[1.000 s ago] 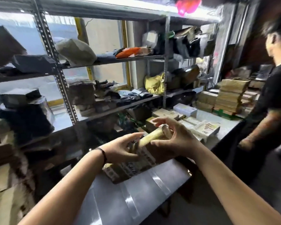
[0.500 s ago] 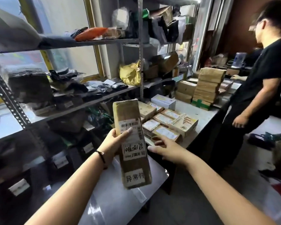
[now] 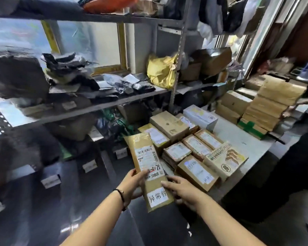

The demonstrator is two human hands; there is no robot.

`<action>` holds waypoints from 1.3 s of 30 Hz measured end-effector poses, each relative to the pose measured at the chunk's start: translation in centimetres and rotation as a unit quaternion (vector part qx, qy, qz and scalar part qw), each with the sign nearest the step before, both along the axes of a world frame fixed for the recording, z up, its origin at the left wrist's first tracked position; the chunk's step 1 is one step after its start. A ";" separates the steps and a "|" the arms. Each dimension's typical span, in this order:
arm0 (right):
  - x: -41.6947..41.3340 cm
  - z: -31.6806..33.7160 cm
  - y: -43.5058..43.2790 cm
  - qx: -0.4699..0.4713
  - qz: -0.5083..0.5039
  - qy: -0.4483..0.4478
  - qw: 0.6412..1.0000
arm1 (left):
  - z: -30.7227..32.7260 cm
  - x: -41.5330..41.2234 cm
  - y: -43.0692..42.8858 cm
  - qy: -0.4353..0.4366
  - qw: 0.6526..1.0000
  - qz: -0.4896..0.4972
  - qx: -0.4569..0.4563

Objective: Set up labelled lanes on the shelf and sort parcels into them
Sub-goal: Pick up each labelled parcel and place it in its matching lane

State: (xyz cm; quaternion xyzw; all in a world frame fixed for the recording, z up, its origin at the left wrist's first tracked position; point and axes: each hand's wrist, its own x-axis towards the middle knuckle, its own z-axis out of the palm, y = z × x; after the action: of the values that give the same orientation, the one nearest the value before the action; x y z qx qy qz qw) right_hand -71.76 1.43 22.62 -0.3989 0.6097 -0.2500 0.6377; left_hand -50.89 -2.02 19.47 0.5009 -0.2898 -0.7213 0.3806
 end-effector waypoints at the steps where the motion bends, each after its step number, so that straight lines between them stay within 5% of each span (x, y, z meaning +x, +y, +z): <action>1: 0.0 -0.3 -1.4 0.005 0.002 -0.005 1.000 | -0.9 -0.1 -0.5 0.001 1.000 -0.010 0.010; 15: 2.4 -8.4 -16.2 0.055 -0.003 -0.020 0.998 | -6.6 -0.6 -10.1 -0.048 0.988 0.113 0.097; 24: 2.0 -12.0 -23.1 -0.011 0.038 0.056 0.998 | -11.0 0.0 -18.4 -0.059 0.968 0.204 0.131; 33: 1.0 -11.3 -25.0 -0.116 0.211 0.195 0.951 | -14.3 -0.5 -21.2 -0.093 0.973 0.150 0.151; 39: 1.3 -10.6 -25.8 -0.095 0.232 0.163 0.954 | -14.2 -1.2 -22.0 -0.110 0.970 0.149 0.156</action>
State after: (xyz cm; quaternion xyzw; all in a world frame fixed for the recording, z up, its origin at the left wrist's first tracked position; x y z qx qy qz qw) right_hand -70.44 -24.39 12.02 -0.6233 0.5699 -0.0835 0.5290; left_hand -52.13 -24.06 5.31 0.6681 -0.1358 -0.6332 0.3664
